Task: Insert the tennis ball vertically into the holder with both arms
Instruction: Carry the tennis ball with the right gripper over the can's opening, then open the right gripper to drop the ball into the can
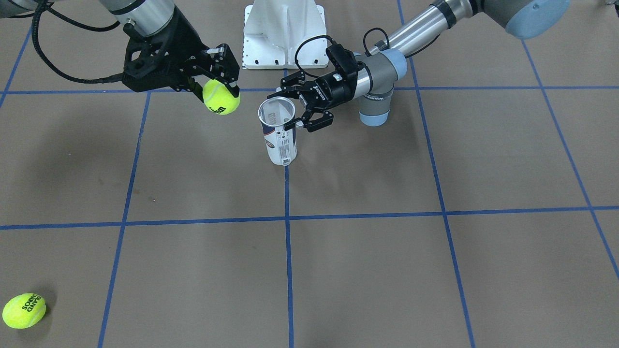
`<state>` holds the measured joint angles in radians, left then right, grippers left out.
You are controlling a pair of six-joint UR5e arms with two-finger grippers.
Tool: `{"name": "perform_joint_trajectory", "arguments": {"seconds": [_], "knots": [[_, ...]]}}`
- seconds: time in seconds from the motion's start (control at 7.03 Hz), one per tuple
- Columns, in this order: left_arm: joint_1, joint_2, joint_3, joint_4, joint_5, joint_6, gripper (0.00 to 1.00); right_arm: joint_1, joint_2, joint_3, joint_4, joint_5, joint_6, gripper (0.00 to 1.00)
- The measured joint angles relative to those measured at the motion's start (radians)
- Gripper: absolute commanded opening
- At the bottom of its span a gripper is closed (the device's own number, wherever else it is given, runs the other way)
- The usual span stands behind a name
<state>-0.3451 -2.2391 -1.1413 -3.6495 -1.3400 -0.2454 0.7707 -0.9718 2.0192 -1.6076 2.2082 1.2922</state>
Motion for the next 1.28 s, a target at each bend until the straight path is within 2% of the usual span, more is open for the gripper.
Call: {"name": "perform_joint_trajectory", "arguments": {"seconds": [0.57, 1.28], "knots": [[0.000, -0.001, 0.000, 0.000, 0.001, 0.000, 0.87, -0.057, 0.079, -0.048, 0.000, -0.052, 0.057, 0.00], [0.001, -0.001, -0.001, 0.000, 0.001, 0.000, 0.87, -0.110, 0.118, -0.084, 0.000, -0.112, 0.079, 0.00]]}}
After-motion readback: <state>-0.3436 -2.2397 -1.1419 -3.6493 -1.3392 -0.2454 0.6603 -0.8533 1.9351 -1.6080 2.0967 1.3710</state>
